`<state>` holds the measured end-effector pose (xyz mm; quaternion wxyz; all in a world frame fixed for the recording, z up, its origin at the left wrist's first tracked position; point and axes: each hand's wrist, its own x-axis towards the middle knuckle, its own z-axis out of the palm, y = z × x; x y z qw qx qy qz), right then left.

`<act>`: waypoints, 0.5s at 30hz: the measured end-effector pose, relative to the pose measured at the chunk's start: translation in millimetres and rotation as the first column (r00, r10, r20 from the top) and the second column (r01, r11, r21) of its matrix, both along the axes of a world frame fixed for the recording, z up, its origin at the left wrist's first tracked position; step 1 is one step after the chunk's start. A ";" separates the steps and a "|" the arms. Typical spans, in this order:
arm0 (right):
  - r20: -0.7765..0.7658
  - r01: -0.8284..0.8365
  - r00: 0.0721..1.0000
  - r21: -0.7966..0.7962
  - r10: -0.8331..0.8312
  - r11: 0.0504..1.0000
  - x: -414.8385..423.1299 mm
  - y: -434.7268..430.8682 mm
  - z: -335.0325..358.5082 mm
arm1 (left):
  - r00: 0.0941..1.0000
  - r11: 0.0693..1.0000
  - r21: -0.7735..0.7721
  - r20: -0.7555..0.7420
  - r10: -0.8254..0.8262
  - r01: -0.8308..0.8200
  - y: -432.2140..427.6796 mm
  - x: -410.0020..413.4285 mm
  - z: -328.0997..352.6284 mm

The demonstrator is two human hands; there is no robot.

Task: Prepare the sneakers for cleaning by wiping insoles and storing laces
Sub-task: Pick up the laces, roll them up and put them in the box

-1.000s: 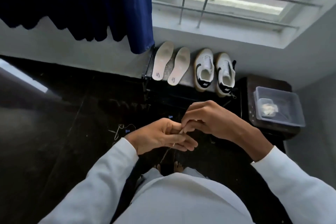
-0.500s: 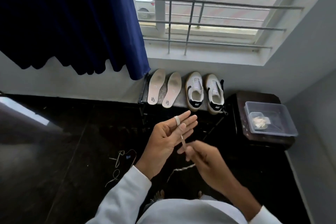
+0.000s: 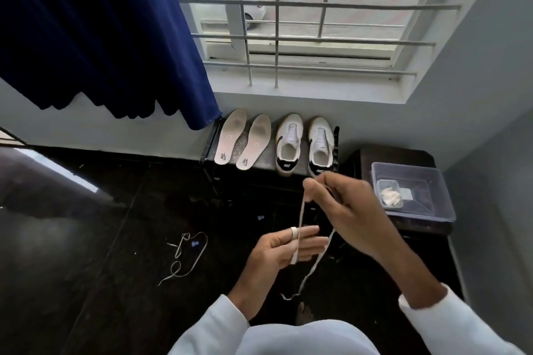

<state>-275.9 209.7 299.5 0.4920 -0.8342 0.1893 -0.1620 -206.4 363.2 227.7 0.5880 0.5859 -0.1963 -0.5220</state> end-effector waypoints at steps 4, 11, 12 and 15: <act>-0.064 -0.002 0.998 0.011 0.003 1.000 14.4 -35.3 -34.5 | 0.989 1.000 0.025 -0.148 0.002 0.001 -12.4 -19.2 13.3; -0.240 -0.267 0.917 0.224 0.319 0.937 -29.4 -10.1 -90.1 | 0.969 0.969 -0.055 -0.057 0.239 -0.242 -25.3 -12.0 21.1; -0.245 -0.302 0.903 0.221 0.353 0.927 -36.4 -3.3 -86.5 | 0.966 0.966 -0.033 -0.001 0.258 -0.258 -27.0 -7.0 20.1; -0.247 -0.418 0.855 0.193 0.457 0.888 -44.7 1.5 -66.0 | 0.955 0.965 0.020 0.150 0.256 -0.261 -30.0 5.3 14.7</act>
